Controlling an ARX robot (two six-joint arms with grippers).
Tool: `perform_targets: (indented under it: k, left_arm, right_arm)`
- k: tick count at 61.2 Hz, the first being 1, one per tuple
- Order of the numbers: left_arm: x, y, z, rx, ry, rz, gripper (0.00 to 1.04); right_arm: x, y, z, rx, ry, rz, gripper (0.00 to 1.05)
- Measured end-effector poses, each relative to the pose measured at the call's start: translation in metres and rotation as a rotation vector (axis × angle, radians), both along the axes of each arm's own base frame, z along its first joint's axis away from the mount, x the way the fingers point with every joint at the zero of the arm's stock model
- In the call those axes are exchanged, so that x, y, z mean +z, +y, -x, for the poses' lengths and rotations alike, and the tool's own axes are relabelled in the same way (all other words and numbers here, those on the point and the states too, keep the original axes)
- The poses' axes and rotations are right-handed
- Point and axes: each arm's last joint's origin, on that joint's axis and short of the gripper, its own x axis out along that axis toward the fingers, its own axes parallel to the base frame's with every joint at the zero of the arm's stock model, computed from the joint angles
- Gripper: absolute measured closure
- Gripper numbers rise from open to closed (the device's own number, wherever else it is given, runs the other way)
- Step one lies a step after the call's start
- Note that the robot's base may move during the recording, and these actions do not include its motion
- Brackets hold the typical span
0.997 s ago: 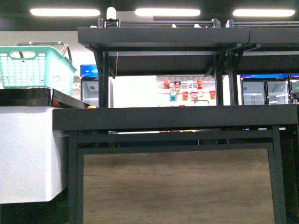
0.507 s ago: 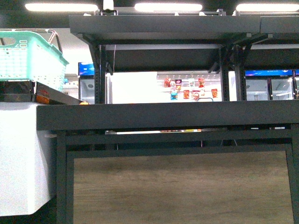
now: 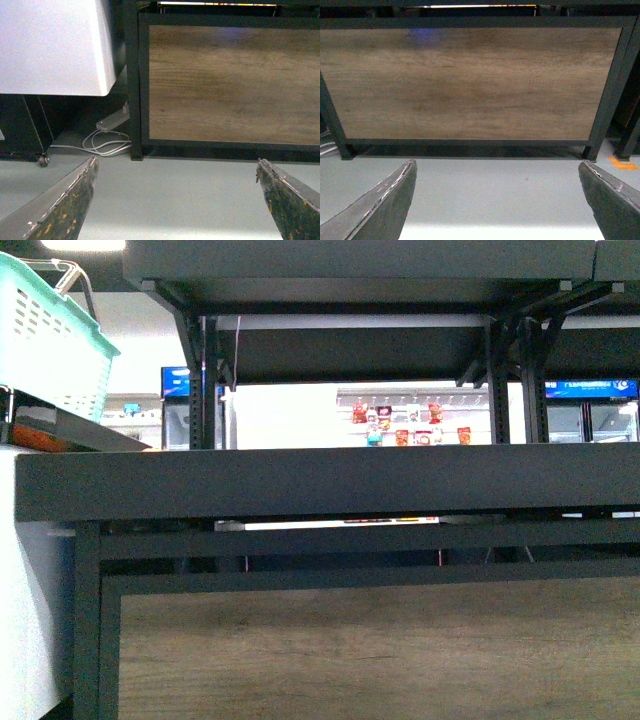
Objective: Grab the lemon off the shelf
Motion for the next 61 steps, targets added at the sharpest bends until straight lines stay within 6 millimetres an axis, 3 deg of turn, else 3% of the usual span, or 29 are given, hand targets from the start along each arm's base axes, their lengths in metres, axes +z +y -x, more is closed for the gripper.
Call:
perform_targets:
  k: [61]
  left_arm:
    - [0.0001,0.0,0.0,0.0,0.0,0.0,0.08]
  right_arm:
    - [0.0,-0.0001,0.0,-0.002,0.0,0.0,0.07]
